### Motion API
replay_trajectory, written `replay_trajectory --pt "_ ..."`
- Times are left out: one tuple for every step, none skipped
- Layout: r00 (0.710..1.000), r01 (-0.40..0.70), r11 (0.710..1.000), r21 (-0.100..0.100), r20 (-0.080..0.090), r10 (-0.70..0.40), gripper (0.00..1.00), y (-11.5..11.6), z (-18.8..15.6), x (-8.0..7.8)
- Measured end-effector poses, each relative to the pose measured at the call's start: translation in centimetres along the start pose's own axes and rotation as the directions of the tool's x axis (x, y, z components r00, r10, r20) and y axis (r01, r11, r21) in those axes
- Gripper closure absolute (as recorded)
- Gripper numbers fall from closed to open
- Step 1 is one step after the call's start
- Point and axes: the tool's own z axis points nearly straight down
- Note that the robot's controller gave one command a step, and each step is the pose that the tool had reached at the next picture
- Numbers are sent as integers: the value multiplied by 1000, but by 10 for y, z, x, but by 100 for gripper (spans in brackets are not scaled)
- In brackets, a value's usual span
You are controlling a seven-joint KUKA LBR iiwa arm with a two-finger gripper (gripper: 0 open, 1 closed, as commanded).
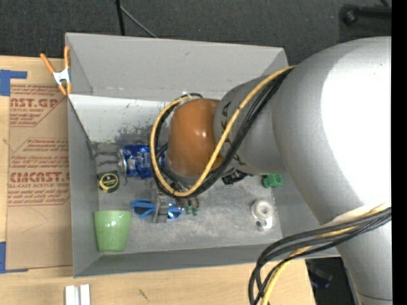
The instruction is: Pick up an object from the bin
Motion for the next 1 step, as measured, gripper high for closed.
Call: replay_trajectory --pt "1000 1 1000 0 10 -1 100 2 -80 -2"
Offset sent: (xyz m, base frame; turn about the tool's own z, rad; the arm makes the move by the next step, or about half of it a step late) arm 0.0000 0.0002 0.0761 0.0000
